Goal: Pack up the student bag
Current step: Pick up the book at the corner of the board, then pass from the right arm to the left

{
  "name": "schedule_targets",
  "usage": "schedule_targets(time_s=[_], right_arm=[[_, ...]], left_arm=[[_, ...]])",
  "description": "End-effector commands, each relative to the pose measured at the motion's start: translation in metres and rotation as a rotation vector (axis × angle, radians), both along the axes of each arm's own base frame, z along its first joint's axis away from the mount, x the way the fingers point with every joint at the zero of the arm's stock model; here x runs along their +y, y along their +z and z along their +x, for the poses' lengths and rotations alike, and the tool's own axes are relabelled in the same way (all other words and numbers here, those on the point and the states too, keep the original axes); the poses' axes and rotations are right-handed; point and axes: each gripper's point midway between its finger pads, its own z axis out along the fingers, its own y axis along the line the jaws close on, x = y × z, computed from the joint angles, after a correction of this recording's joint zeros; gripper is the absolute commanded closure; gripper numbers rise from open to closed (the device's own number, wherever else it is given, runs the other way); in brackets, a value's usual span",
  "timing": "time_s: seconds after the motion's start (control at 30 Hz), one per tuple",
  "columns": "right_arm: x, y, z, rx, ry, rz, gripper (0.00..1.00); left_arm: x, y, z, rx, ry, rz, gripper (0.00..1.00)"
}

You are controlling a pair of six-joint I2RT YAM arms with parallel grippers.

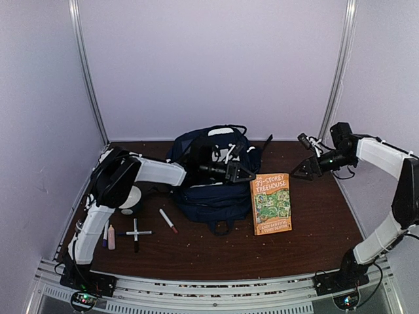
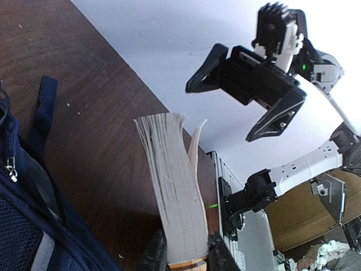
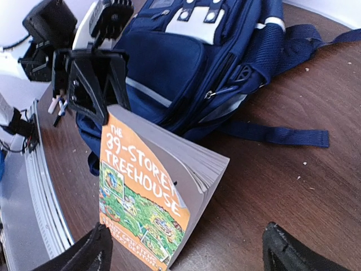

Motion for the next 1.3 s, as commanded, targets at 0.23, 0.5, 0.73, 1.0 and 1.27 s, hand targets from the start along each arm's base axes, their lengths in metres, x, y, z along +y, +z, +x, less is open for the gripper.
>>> schedule_targets(time_s=[0.23, 0.5, 0.73, 1.0, 1.27], right_arm=[[0.051, -0.038, -0.004, 0.151, 0.22, 0.089, 0.21], [0.08, -0.032, -0.029, 0.154, 0.437, 0.17, 0.24], [0.087, -0.019, -0.062, 0.229, 0.623, 0.276, 0.53], [0.092, -0.002, -0.059, 0.292, 0.616, 0.367, 0.91], [0.096, 0.042, -0.057, 0.228, 0.594, 0.375, 1.0]], left_arm=[[0.019, 0.061, -0.01, -0.213, -0.03, -0.01, 1.0], [0.029, 0.071, -0.026, -0.26, -0.12, -0.056, 1.0], [0.037, 0.072, -0.024, -0.292, -0.139, -0.049, 1.0], [0.041, 0.07, -0.016, -0.31, -0.101, -0.015, 0.98], [0.053, 0.066, -0.006, -0.376, 0.031, 0.044, 0.43]])
